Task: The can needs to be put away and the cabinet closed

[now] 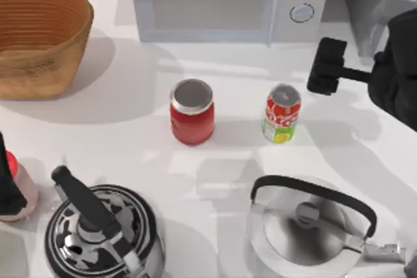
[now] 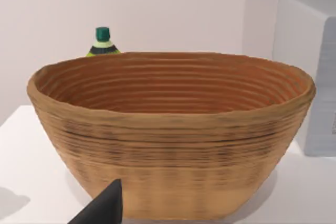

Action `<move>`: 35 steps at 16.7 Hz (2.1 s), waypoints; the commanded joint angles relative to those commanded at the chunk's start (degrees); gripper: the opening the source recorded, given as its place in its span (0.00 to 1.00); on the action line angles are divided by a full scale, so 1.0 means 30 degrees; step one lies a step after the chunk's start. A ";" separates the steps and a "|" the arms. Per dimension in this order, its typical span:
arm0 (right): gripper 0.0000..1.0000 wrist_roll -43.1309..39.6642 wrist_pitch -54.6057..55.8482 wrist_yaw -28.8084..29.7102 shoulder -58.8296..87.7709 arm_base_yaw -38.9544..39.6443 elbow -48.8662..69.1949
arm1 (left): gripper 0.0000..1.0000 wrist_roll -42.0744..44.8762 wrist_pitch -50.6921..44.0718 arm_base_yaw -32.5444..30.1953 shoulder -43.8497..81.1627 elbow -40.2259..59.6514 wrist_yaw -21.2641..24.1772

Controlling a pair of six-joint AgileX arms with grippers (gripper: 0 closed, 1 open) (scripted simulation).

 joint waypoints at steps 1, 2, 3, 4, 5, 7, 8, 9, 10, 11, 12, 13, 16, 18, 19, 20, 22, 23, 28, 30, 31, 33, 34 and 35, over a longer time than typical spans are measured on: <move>1.00 0.0239 0.0000 0.0214 0.1428 0.0771 0.0750 | 1.00 0.0000 0.0000 0.0000 0.0000 0.0000 0.0000; 1.00 0.0400 -0.0003 0.0439 0.2768 0.1486 0.1391 | 1.00 0.0000 0.0000 0.0000 0.0000 0.0000 0.0000; 1.00 0.0493 -0.0018 0.0698 0.4053 0.2112 0.1921 | 1.00 0.0000 0.0000 0.0000 0.0000 0.0000 0.0000; 1.00 0.0516 -0.0045 0.1002 0.5251 0.2625 0.2339 | 1.00 0.0000 0.0000 0.0000 0.0000 0.0000 0.0000; 1.00 0.0490 -0.0080 0.1344 0.6318 0.3024 0.2666 | 1.00 0.0000 0.0000 0.0000 0.0000 0.0000 0.0000; 1.00 0.0422 -0.0154 0.2078 0.7965 0.3512 0.3146 | 1.00 0.0000 0.0000 0.0000 0.0000 0.0000 0.0000; 1.00 0.0441 -0.0187 0.2431 0.8535 0.3613 0.3326 | 1.00 0.0000 0.0000 0.0000 0.0000 0.0000 0.0000; 1.00 0.0501 -0.0216 0.2732 0.8932 0.3639 0.3464 | 1.00 0.0000 0.0000 0.0000 0.0000 0.0000 0.0000; 1.00 0.0565 -0.0235 0.2925 0.9154 0.3627 0.3547 | 1.00 0.0000 0.0000 0.0000 0.0000 0.0000 0.0000; 1.00 0.0584 -0.0240 0.2974 0.9207 0.3621 0.3567 | 1.00 0.0000 0.0000 0.0000 0.0000 0.0000 0.0000; 1.00 0.0584 -0.0240 0.2974 0.9207 0.3621 0.3567 | 1.00 0.0000 0.0000 0.0000 0.0000 0.0000 0.0000; 1.00 0.0584 -0.0240 0.2974 0.9207 0.3621 0.3567 | 1.00 0.0000 0.0000 0.0000 0.0000 0.0000 0.0000; 1.00 0.0542 -0.0211 0.2926 0.9172 0.3545 0.3541 | 1.00 0.0000 0.0000 0.0000 0.0000 0.0000 0.0000; 1.00 0.0163 0.0047 0.2722 0.9701 0.3166 0.3962 | 1.00 0.0000 0.0000 0.0000 0.0000 0.0000 0.0000; 1.00 -0.0112 0.0355 0.2529 1.0250 0.2851 0.4129 | 1.00 0.0000 0.0000 0.0000 0.0000 0.0000 0.0000; 1.00 -0.0336 0.0855 0.2374 1.0966 0.2573 0.4271 | 1.00 0.0000 0.0000 0.0000 0.0000 0.0000 0.0000; 1.00 -0.0558 0.2045 0.2239 1.2366 0.2305 0.4750 | 1.00 0.0000 0.0000 0.0000 0.0000 0.0000 0.0000; 1.00 -0.0606 0.2475 0.2212 1.2799 0.2241 0.4923 | 1.00 0.0000 0.0000 0.0000 0.0000 0.0000 0.0000; 1.00 -0.0665 0.2744 0.2157 1.3067 0.2175 0.5010 | 1.00 0.0000 0.0000 0.0000 0.0000 0.0000 0.0000; 0.85 -0.0665 0.2744 0.2157 1.3067 0.2175 0.5010 | 1.00 0.0000 0.0000 0.0000 0.0000 0.0000 0.0000; 0.77 -0.0665 0.2744 0.2157 1.3067 0.2175 0.5010 | 1.00 0.0000 0.0000 0.0000 0.0000 0.0000 0.0000; 0.62 -0.0665 0.2744 0.2157 1.3067 0.2175 0.5010 | 1.00 0.0000 0.0000 0.0000 0.0000 0.0000 0.0000; 0.55 -0.0665 0.2744 0.2157 1.3067 0.2175 0.5010 | 1.00 0.0000 0.0000 0.0000 0.0000 0.0000 0.0000; 0.47 -0.0665 0.2744 0.2157 1.3067 0.2175 0.5010 | 1.00 0.0000 0.0000 0.0000 0.0000 0.0000 0.0000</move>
